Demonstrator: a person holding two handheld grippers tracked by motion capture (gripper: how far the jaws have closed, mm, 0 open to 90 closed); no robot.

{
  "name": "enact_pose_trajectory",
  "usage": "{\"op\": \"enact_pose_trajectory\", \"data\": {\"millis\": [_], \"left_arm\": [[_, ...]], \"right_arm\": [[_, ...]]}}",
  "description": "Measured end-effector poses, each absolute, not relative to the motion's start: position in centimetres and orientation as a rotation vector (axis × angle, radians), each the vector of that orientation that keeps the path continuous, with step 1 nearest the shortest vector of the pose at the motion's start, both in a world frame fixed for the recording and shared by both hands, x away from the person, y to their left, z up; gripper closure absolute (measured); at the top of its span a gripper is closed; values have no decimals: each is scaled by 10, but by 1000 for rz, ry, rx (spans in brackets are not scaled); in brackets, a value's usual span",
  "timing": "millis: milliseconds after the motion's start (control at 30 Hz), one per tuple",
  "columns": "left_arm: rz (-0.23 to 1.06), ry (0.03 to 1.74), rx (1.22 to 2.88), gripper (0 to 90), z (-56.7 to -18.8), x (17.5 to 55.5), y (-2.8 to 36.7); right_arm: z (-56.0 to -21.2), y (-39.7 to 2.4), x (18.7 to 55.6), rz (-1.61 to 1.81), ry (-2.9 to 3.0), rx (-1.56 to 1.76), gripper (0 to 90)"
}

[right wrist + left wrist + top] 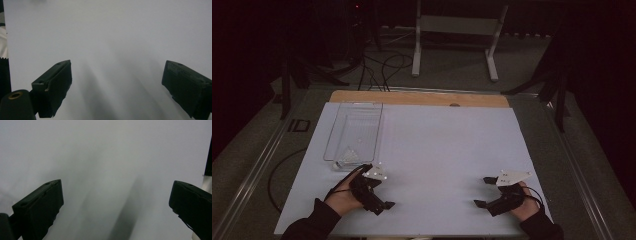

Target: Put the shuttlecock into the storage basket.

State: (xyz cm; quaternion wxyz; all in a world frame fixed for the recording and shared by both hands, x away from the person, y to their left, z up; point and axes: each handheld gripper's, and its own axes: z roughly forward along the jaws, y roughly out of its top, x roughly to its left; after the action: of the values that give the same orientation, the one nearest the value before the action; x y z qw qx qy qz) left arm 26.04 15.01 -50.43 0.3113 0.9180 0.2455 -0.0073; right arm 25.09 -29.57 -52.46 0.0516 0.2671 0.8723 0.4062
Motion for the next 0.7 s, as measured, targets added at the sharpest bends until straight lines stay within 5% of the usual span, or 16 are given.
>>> {"op": "enact_pose_trajectory", "data": {"millis": [700], "left_arm": [[66, 807, 2316, 0, -514, 244, 198]], "right_arm": [[-526, -295, 251, 1222, 2661, 811, 93]]}}
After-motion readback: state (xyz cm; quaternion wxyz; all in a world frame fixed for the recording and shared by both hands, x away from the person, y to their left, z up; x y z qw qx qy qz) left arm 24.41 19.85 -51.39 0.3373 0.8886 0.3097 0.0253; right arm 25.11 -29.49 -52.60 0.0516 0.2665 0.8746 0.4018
